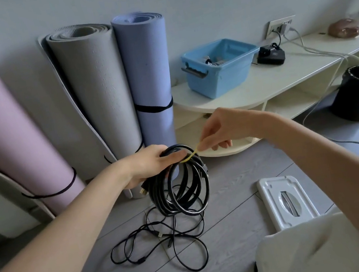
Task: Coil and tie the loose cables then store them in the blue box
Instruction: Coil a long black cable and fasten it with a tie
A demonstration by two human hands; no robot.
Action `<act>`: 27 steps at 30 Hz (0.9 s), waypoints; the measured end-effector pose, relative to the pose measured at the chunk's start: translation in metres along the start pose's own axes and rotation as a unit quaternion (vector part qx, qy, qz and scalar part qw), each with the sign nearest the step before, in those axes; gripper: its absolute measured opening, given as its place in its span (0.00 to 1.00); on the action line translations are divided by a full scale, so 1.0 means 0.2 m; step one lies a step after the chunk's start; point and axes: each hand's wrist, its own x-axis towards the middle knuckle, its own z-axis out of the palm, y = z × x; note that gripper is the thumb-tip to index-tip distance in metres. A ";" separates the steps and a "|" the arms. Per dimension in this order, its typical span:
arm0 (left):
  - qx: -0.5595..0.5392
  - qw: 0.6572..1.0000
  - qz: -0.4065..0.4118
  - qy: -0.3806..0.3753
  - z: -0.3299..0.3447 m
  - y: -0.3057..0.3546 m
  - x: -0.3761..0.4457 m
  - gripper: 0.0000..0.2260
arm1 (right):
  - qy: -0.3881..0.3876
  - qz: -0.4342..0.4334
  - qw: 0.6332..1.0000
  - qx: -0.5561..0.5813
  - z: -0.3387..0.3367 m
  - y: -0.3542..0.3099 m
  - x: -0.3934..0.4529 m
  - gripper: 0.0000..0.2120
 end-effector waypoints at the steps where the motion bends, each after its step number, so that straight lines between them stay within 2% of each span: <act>1: 0.002 1.000 0.001 0.009 0.00 0.00 0.00 0.18 | -0.005 0.008 1.000 0.019 0.00 0.00 0.00 0.17; 3: -0.008 1.000 -0.002 0.023 0.00 0.00 0.01 0.18 | 0.017 0.015 0.999 0.036 0.02 -0.01 0.01 0.14; 6: -0.078 0.997 -0.020 0.012 0.00 0.02 0.01 0.19 | 0.063 -0.003 0.998 0.030 0.07 -0.06 0.03 0.08; 10: -0.149 0.988 -0.028 0.004 -0.03 0.02 -0.01 0.10 | 0.101 -0.036 0.994 0.006 0.08 -0.09 0.05 0.05; 13: -0.186 0.982 -0.037 -0.001 -0.06 0.01 -0.02 0.07 | 0.109 -0.068 0.990 -0.056 0.07 -0.10 0.04 0.05; 17: -0.237 0.970 -0.059 0.021 -0.09 0.00 -0.01 0.09 | 0.091 -0.120 0.982 -0.115 0.10 -0.12 0.03 0.06; 21: -0.290 0.954 -0.071 -0.037 -0.08 -0.01 0.00 0.08 | 0.114 -0.170 0.966 -0.157 0.11 -0.13 0.05 0.04; 24: -0.287 0.950 -0.086 -0.084 -0.06 0.01 -0.01 0.10 | 0.145 -0.201 0.954 -0.170 0.11 -0.13 0.05 0.03; 27: -0.289 0.949 -0.085 -0.097 -0.06 0.00 -0.02 0.12 | 0.134 -0.207 0.952 -0.181 0.12 -0.14 0.06 0.09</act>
